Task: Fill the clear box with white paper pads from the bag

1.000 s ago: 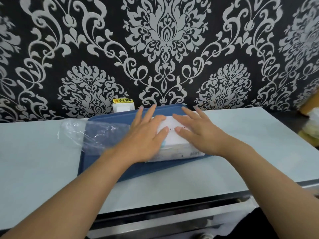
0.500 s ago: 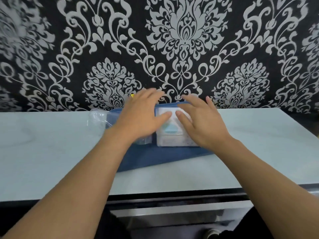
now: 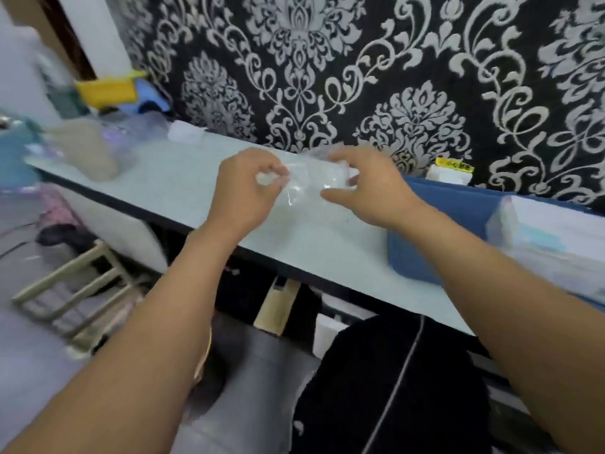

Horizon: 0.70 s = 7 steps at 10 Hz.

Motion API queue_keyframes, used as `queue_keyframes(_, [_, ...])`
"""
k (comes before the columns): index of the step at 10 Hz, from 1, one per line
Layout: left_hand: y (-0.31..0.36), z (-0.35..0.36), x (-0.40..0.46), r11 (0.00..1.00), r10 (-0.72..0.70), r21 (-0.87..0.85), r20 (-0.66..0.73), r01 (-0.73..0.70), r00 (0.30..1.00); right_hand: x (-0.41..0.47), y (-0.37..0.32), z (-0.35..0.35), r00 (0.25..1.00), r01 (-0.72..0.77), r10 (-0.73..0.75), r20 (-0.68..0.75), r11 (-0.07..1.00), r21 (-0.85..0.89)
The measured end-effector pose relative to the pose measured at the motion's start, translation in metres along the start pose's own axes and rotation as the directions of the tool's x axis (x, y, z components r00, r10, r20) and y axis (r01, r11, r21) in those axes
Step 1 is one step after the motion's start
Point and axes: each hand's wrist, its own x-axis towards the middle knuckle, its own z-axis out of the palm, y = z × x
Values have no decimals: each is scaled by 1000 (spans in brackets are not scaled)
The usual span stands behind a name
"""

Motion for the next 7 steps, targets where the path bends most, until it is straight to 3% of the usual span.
queue_keyframes(1, [-34,-65,-36,999,-23,40,-103,27,994,16,-64,62,995,16,-28,99,993,120])
queue_keyframes(2, [-76,-110,-83,977,-73,188,-133,97,988,6,-109,134,977,25,-69,200,976,217])
queue_keyframes(3, [-130,-137,-152,936,-176,277,-173,220,969,-21,-134,207,958,15,-102,269,951,310])
queue_keyframes(4, [-165,-137,-223,861,-347,326,-184,390,920,-45,-134,263,894,-8,-138,427,947,322])
queue_keyframes(5, [-187,-133,-269,803,-508,346,-29,485,861,-64,-119,296,787,-91,-98,609,958,270])
queue_keyframes(6, [-188,-133,-291,729,-623,485,175,483,763,-82,-98,309,668,-119,-53,742,977,176])
queue_keyframes(7, [-184,-135,-276,657,-648,552,67,513,758,-76,-92,313,752,-122,-42,658,972,201])
